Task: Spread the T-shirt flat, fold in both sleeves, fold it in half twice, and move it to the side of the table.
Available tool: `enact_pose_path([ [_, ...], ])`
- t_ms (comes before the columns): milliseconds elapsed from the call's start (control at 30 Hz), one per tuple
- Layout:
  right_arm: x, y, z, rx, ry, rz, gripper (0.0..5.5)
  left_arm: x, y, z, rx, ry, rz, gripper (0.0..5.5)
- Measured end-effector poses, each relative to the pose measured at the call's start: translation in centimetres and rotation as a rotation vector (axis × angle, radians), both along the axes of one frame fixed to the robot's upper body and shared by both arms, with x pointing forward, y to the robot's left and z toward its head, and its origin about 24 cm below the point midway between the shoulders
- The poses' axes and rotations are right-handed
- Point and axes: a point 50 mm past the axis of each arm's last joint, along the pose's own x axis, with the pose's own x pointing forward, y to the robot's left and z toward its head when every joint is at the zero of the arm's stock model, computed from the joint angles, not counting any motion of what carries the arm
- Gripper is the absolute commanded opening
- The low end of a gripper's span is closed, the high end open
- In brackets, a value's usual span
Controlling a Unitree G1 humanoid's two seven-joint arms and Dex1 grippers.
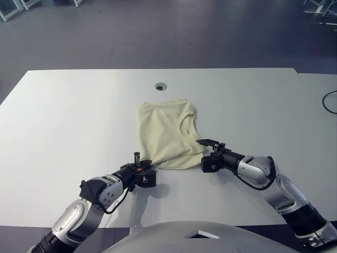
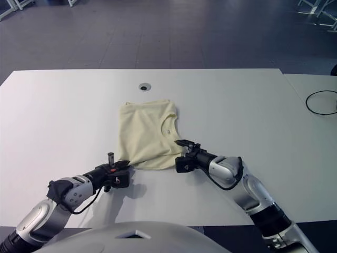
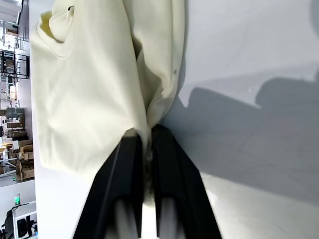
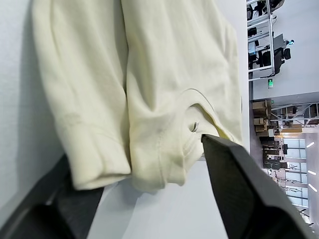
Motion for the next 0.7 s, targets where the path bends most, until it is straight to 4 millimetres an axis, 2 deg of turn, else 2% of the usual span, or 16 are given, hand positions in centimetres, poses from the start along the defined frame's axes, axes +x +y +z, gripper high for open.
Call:
enact_pose_path([
  [267, -0.6, -0.2, -0.3, -0.003, 0.024, -0.006, 1.29, 0.3, 0.2, -0.2, -0.026, 0.003, -0.033, 0.08],
  [500, -0.6, -1.1, -0.6, -0.039, 0.04, -0.018, 0.04, 0.0, 0.9, 0.0, -0.006, 0.017, -0.087, 0.08],
  [700, -1.1, -1.1, -0.4, -0.045, 0.064, -0.01, 0.0, -0.3, 1.3, 0.1, -0.03, 0.047, -0.121, 0.08],
])
